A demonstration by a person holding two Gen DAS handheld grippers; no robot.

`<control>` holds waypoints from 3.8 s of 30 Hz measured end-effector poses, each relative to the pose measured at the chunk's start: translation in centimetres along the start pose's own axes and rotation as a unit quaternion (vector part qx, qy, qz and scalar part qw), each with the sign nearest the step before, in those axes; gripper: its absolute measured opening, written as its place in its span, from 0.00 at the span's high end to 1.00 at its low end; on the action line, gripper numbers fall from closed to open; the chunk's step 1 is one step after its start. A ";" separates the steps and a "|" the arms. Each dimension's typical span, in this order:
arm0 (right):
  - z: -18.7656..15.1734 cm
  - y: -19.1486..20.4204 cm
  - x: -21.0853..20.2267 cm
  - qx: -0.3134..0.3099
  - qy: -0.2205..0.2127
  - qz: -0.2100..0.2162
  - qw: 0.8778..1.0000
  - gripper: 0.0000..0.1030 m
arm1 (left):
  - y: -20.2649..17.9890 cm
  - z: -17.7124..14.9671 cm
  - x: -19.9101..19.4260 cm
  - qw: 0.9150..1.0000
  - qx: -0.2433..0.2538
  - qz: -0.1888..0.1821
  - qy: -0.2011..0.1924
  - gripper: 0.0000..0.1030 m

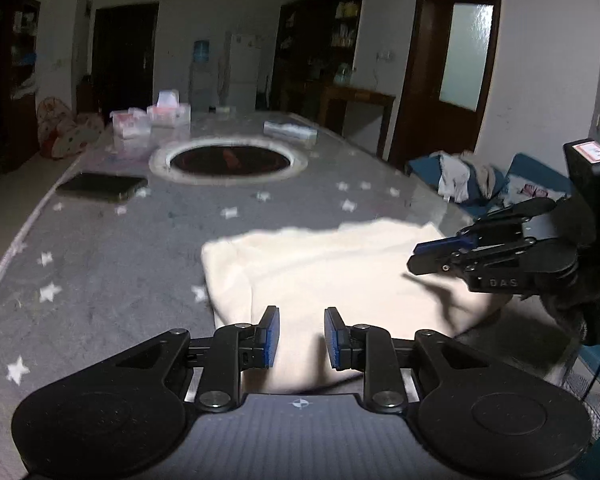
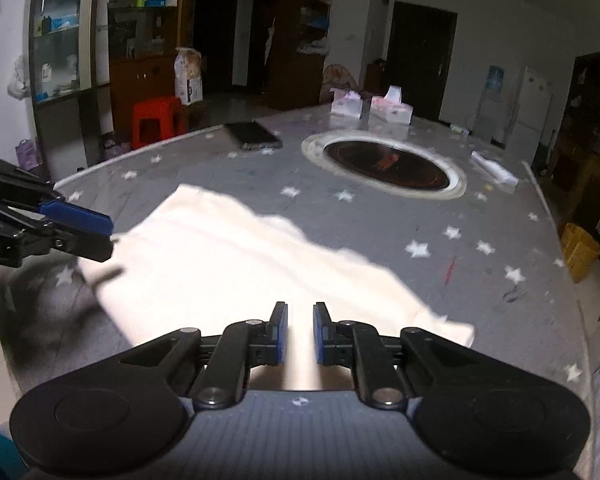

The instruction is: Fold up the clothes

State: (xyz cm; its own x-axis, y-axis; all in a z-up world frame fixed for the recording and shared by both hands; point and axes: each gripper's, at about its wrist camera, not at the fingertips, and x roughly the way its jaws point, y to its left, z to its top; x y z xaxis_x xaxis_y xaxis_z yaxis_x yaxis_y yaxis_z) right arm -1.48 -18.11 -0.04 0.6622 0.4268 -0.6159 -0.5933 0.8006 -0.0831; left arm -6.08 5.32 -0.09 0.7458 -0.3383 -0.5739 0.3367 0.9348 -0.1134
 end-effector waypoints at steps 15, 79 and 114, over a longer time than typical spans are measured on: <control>-0.3 -1.5 0.1 0.045 0.001 0.010 0.999 0.84 | 1.3 3.5 2.6 1.000 -0.013 0.006 0.005 0.74; -1.9 0.6 -0.5 0.029 0.015 0.002 0.999 0.70 | 1.8 2.8 5.4 0.996 -0.037 0.081 0.027 0.61; -1.7 -2.1 -1.7 0.063 0.005 -0.025 0.998 0.58 | -2.8 4.1 7.5 0.995 -0.022 0.074 0.059 0.49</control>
State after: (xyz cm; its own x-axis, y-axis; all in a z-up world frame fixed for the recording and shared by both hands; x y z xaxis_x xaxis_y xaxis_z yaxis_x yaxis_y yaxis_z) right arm -2.15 -21.20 -0.13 0.6849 0.3814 -0.6209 -0.4974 0.8674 -0.0159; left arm 0.93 -0.29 -0.75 0.7113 -0.1831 -0.6786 0.2001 0.9783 -0.0542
